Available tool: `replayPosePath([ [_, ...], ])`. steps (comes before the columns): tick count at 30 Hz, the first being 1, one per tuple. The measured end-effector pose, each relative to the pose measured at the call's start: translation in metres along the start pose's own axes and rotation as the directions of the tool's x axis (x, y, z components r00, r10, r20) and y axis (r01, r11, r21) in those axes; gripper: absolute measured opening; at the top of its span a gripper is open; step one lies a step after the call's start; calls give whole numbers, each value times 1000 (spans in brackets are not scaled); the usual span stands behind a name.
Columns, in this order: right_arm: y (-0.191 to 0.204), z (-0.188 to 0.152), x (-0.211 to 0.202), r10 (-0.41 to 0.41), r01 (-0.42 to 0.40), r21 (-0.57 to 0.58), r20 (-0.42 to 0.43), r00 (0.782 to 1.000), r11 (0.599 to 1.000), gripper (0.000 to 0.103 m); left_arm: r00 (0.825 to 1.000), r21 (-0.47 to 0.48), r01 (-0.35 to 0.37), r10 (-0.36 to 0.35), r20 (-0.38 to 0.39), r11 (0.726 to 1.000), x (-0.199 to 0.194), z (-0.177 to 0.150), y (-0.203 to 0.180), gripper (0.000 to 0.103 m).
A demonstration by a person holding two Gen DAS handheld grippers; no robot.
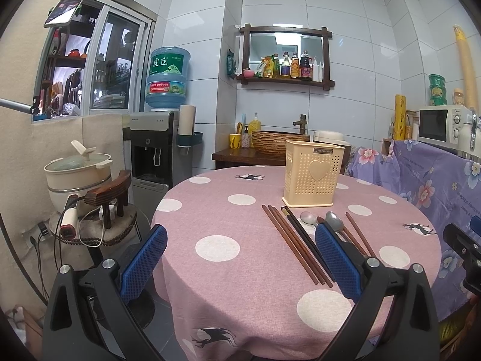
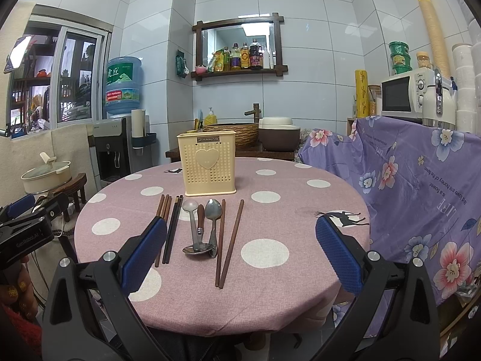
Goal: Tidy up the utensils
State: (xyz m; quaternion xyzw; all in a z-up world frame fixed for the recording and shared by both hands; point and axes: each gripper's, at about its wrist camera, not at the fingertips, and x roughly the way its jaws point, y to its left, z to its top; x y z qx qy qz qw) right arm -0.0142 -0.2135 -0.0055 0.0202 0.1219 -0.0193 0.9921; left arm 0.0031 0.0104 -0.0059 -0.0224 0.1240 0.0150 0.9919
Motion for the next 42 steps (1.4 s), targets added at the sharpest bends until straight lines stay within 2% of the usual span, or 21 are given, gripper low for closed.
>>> replayPosePath([
  [30, 3, -2, 1, 4, -4, -2, -8, 1000, 1000, 98, 1000, -3, -7, 7, -15, 1000, 3, -2, 3, 98],
  [38, 4, -5, 5, -1, 1, -10, -24, 1000, 1000, 98, 998, -20, -1, 0, -61, 1000, 9, -3, 5, 98],
  [42, -4, -4, 16, -31, 31, -8, -50, 998, 999, 98, 995, -28, 14, -16, -96, 1000, 18, -2, 7, 98],
])
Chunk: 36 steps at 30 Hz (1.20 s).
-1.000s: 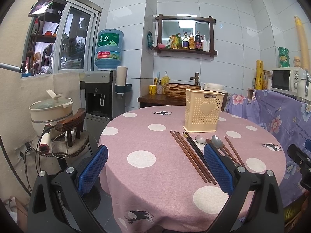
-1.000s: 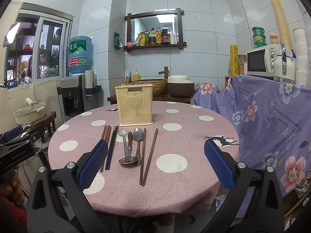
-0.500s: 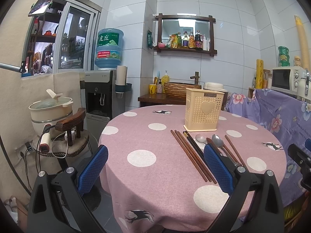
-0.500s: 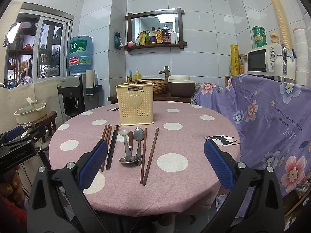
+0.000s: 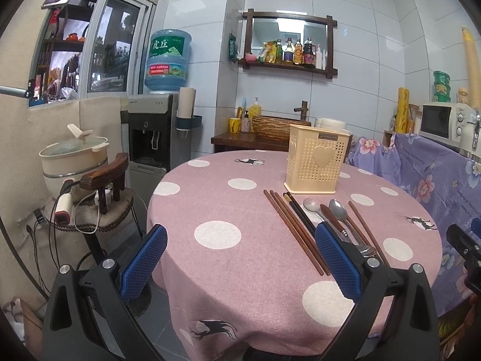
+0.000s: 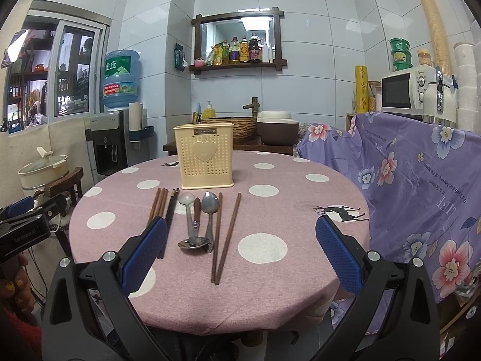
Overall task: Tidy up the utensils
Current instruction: 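Move the left tool toward a brown chopstick while the right tool approaches another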
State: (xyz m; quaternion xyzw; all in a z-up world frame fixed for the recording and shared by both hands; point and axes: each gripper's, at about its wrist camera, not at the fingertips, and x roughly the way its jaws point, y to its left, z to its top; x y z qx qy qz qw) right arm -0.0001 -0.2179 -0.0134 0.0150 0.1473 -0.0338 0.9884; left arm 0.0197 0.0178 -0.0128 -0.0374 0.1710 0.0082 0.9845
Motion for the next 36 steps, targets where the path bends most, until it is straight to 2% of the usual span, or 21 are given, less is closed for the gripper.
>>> replayPosePath([
  [6, -20, 1, 35, -30, 33, 26, -105, 994, 999, 98, 994, 14, 10, -9, -109, 1000, 41, 9, 8, 98],
  [10, -30, 6, 61, -22, 29, 42, -159, 987, 999, 98, 969, -36, 70, -76, -234, 997, 77, 19, 18, 96],
  [15, -35, 15, 102, 2, 9, 44, -252, 968, 999, 98, 942, -47, 57, -70, -330, 997, 120, 34, 24, 95],
  [17, -34, 19, 117, 16, -5, 41, -283, 959, 999, 98, 936, -46, 52, -65, -347, 998, 133, 40, 25, 93],
  [20, -32, 26, 140, 16, -7, 29, -316, 949, 1000, 98, 927, -16, 25, -29, -374, 1000, 153, 48, 25, 85],
  [21, -32, 29, 149, 19, -11, 27, -326, 945, 1000, 98, 920, -20, 20, -26, -391, 1000, 159, 50, 24, 79],
  [22, -31, 30, 157, 22, -13, 29, -335, 942, 999, 98, 911, -44, 31, -47, -410, 999, 166, 52, 23, 74],
  [24, -28, 33, 171, 31, -18, 40, -360, 932, 999, 98, 895, -83, 59, -90, -437, 995, 176, 53, 18, 70],
  [26, -24, 35, 186, 58, -40, 55, -386, 921, 998, 98, 874, -68, 86, -108, -474, 994, 188, 51, 6, 64],
  [28, -22, 38, 197, 51, -29, 59, -405, 913, 998, 97, 857, -39, 99, -105, -505, 994, 197, 47, -6, 58],
  [31, -20, 41, 210, 34, -14, 51, -419, 907, 999, 97, 832, -41, 120, -123, -541, 992, 207, 40, -19, 55],
  [36, -17, 36, 233, 3, 6, 18, -485, 875, 1000, 97, 833, 21, 125, -94, -546, 992, 215, 35, -36, 55],
])
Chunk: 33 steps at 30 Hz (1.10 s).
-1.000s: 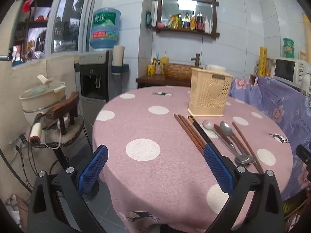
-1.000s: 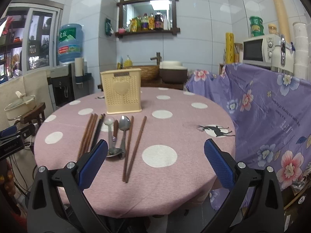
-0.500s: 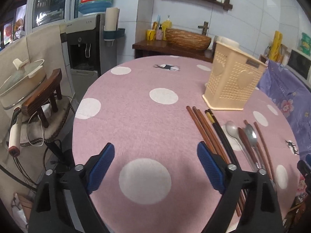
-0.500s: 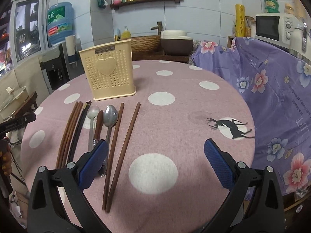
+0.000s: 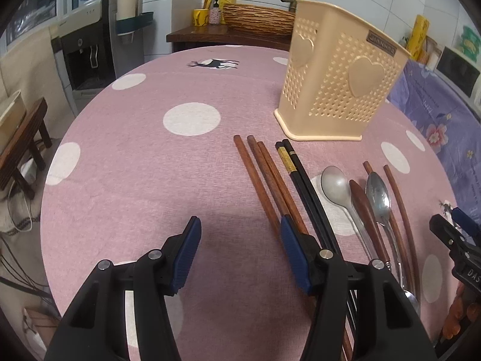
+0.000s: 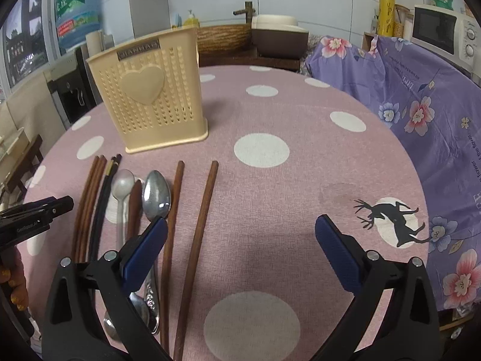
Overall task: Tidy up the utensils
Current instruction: 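Move the left tool toward a brown chopstick while the right tool approaches another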
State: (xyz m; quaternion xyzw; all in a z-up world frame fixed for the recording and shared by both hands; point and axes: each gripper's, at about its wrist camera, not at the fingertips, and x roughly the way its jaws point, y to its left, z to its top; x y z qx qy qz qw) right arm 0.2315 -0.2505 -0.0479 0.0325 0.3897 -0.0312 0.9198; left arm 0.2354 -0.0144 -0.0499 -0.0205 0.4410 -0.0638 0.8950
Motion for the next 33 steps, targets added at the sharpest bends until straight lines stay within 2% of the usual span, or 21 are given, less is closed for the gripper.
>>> replayPosePath([
  [3, 6, 1, 14, -32, 31, -27, -39, 999, 999, 95, 1000, 10, -25, 25, 3, 1000, 5, 0, -2, 55],
  [5, 10, 1, 24, -54, 51, -47, -67, 996, 998, 90, 999, 18, -53, 53, 9, 998, 6, 2, -3, 56],
  [8, 12, -1, 35, -47, 42, -52, -106, 993, 998, 85, 997, 31, -75, 74, 9, 997, 6, 3, -4, 56],
  [12, 2, 1, 34, -70, 66, -40, -105, 992, 997, 84, 992, 58, -124, 124, -8, 991, 8, 4, 5, 56],
  [14, -8, 2, 32, -52, 52, -4, -112, 992, 999, 83, 993, 13, -118, 118, -21, 993, 5, 5, 18, 56],
  [16, -12, 3, 30, -5, 9, 33, -115, 993, 999, 82, 995, -13, -104, 104, 0, 994, -1, 9, 21, 56],
  [18, -6, 7, 31, 4, -1, 24, -115, 993, 1000, 78, 996, 2, -93, 93, 10, 996, -2, 15, 14, 56],
  [21, 4, 11, 32, -5, 4, -9, -114, 993, 1000, 74, 999, 17, -43, 43, -18, 999, 5, 20, 0, 56],
  [23, 7, 12, 30, -5, 4, -8, -113, 994, 1000, 74, 997, 50, -71, 72, -28, 996, 14, 21, -8, 55],
  [25, 5, 12, 29, -2, 3, 2, -109, 994, 1000, 74, 997, 29, -57, 59, -47, 998, 20, 18, -7, 53],
  [29, 0, 10, 28, -11, 13, 11, -111, 994, 1000, 74, 995, 53, -88, 90, -41, 995, 24, 17, -8, 52],
  [33, -9, 9, 28, -14, 17, 26, -114, 993, 1000, 74, 996, 0, -69, 69, -57, 998, 22, 19, 12, 52],
])
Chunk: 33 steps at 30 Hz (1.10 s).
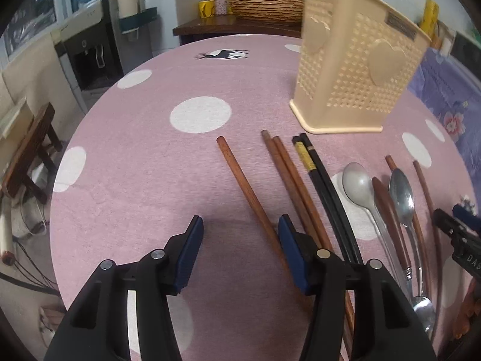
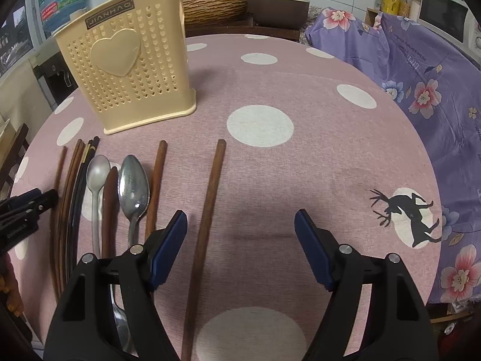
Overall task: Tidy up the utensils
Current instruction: 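Move the left tool toward a brown chopstick while the right tool approaches another, then close the left tool on a brown chopstick while the right tool grips another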
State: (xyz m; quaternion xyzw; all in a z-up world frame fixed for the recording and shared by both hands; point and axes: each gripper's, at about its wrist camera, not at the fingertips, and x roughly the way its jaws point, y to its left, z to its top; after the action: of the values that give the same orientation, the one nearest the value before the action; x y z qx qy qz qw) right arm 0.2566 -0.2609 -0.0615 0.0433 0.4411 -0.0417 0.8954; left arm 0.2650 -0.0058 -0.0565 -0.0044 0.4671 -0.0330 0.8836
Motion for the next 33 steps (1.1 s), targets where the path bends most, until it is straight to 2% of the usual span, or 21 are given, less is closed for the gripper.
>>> replayPosePath([
  [6, 7, 13, 6, 43, -43, 26, -10, 999, 999, 65, 1000, -44, 0, -1, -9, 999, 11, 15, 8, 52],
  [11, 17, 24, 15, 11, -11, 28, -17, 1000, 1000, 52, 999, -60, -10, 8, -35, 998, 19, 28, 5, 51],
  [12, 19, 25, 16, 4, -3, 21, -16, 1000, 1000, 51, 999, -56, -14, 12, -35, 998, 16, 24, 1, 48],
  [14, 22, 27, 22, 4, -3, 19, -39, 999, 1000, 40, 999, -35, -28, 27, -28, 999, 17, 24, -4, 42],
  [16, 24, 26, 24, -9, 10, 11, -35, 999, 1000, 37, 999, -21, -44, 43, -14, 999, 17, 21, -6, 31],
  [19, 27, 26, 24, -30, 30, -7, -26, 999, 1000, 34, 998, -8, -55, 55, 0, 998, 19, 22, -10, 24],
  [25, 29, 33, 28, -24, 23, -14, -29, 999, 1000, 24, 997, 30, -81, 81, 17, 996, 25, 29, -18, 14],
  [33, 33, 37, 32, -20, 19, -44, -19, 1000, 999, 16, 996, 61, -86, 85, 13, 994, 24, 28, -23, 11],
])
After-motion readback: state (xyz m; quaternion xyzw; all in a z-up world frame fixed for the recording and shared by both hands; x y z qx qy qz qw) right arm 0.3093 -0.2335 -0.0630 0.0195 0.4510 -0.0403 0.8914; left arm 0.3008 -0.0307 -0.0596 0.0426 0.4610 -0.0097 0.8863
